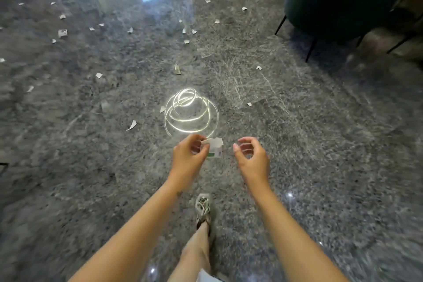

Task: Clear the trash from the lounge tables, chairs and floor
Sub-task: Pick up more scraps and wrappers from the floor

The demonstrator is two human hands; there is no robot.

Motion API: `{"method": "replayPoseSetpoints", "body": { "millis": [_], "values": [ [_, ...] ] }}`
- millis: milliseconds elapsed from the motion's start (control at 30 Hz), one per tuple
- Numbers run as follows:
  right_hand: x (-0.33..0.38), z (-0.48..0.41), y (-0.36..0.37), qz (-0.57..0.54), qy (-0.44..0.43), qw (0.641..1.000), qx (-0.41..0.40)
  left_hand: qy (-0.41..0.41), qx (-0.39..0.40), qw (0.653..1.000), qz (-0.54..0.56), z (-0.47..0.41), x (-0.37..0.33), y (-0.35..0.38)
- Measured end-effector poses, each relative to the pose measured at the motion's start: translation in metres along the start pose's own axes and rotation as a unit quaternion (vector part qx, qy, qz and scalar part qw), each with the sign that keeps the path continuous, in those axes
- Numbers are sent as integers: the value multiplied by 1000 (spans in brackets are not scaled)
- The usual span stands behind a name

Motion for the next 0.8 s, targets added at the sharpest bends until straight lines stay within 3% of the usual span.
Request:
{"method": "replayPoseSetpoints", "body": {
  "millis": [467, 667, 800],
  "values": [
    [16, -295, 9, 223, 30, 974, 18, -55, -3, 998, -6, -280, 49, 61],
    [0, -434, -16, 265, 58, 963, 5, -92, -9, 995, -34, -387, 74, 107],
    [-27, -528, -8, 305, 65, 949, 39, -136, -17, 989, -59, -436, 110, 154]
  ]
}}
Point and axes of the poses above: each hand's wrist, its own z-axis away from the middle knuckle, its own y-axis out of the palm, x = y × z, the point moved 7 cm from there along -z, towards the middle knuckle, and after that the axes turned 13 degrees about y, right-handed, at the moved point
